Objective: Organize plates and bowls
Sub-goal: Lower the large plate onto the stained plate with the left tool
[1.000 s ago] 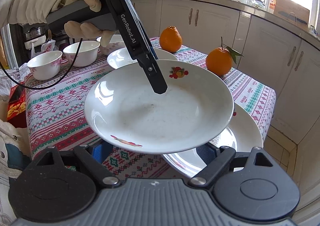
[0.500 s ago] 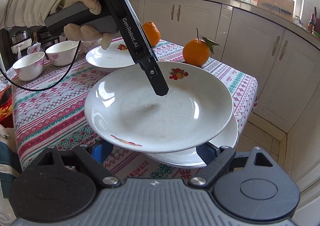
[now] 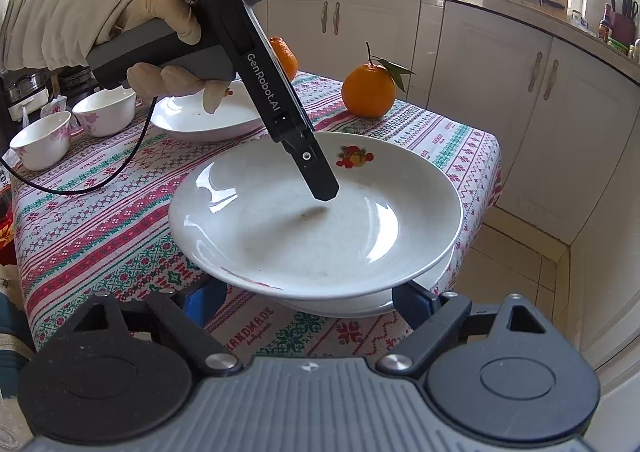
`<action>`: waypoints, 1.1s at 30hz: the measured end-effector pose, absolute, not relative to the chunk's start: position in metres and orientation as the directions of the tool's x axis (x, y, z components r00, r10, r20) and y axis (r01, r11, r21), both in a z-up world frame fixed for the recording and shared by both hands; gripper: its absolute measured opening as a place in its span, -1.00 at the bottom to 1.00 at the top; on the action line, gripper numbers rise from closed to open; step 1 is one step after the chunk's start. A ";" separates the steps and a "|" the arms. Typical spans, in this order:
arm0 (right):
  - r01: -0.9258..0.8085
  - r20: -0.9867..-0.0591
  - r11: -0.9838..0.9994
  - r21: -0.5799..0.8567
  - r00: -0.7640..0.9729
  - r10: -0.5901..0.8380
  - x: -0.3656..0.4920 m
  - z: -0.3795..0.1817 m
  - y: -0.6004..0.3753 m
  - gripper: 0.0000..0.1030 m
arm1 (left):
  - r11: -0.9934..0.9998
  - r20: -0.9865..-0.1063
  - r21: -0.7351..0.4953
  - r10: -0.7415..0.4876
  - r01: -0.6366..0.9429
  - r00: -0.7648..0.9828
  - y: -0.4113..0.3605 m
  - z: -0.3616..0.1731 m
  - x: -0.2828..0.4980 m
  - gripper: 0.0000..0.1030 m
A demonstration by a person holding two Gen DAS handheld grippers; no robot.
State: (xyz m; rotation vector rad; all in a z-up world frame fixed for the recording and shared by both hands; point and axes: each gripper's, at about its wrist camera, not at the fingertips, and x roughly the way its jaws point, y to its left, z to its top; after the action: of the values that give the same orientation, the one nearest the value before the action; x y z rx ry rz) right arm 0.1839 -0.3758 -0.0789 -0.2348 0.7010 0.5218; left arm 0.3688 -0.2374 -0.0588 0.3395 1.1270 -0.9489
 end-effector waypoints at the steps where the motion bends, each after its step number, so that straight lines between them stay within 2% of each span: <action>1: -0.529 -0.666 0.848 -0.032 0.644 0.377 0.184 -0.079 -0.377 0.80 | 0.582 -0.877 -0.218 -0.469 0.783 0.104 -0.238 -0.060 0.370 0.30; 18: -0.502 -0.684 0.863 -0.053 0.648 0.335 0.182 -0.080 -0.378 0.80 | 0.582 -0.886 -0.196 -0.450 0.789 0.112 -0.241 -0.062 0.371 0.35; 33: -0.500 -0.684 0.865 -0.041 0.645 0.341 0.186 -0.082 -0.383 0.80 | 0.610 -0.885 -0.231 -0.455 0.758 0.096 -0.230 -0.058 0.371 0.40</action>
State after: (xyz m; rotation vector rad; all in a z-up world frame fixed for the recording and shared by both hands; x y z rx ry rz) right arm 0.1864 -0.3833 -0.0816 -0.2351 0.7255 0.4832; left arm 0.3713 -0.2304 -0.0578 0.3174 1.1619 -0.9210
